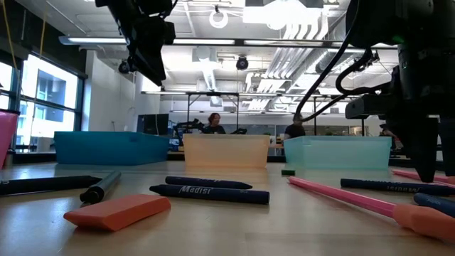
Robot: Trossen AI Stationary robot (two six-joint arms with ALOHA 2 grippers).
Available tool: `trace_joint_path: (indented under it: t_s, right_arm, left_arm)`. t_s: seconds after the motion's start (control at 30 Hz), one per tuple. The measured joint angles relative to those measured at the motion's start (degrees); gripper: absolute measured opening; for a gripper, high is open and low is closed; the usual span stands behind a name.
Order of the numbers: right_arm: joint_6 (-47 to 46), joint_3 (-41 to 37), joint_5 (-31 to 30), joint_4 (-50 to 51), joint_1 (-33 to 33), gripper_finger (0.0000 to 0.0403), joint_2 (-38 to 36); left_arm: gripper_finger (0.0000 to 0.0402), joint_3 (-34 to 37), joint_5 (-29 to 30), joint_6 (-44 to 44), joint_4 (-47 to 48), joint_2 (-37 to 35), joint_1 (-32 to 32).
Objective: Sort crayons/erasers/pens/pencils in bins
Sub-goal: Put the pink pencil into the light blue bin
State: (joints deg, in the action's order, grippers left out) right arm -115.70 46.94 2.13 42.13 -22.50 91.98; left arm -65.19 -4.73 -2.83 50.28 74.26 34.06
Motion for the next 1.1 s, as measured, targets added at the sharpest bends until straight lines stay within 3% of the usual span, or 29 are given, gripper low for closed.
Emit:
trace_joint_path:
  t_s: [0.33, 0.63, 0.87, 1.1]
  right_arm:
    - [-0.4, 0.0, 0.0, 0.0, 0.0, 0.0007, 0.0]
    - [-0.3, 0.1, 0.0, -0.7, 0.0, 0.0004, -0.1]
    - [5.2, 5.0, -0.2, -1.7, 0.0, 0.0002, -0.3]
    - [11.3, 11.9, -7.5, -1.0, 0.0, 0.0001, -0.6]
  left_arm:
    - [0.0178, 0.0, 0.0, 0.0, 0.0, 0.0, 0.0]
    - [0.0178, 0.0, 0.0, 0.0, 0.0, 0.0, 0.0]
    - [0.0178, 0.0, 0.0, 0.0, 0.0, 0.0, 0.0]
    - [0.0178, 0.0, 0.0, 2.3, 0.0, 0.0, 0.0]
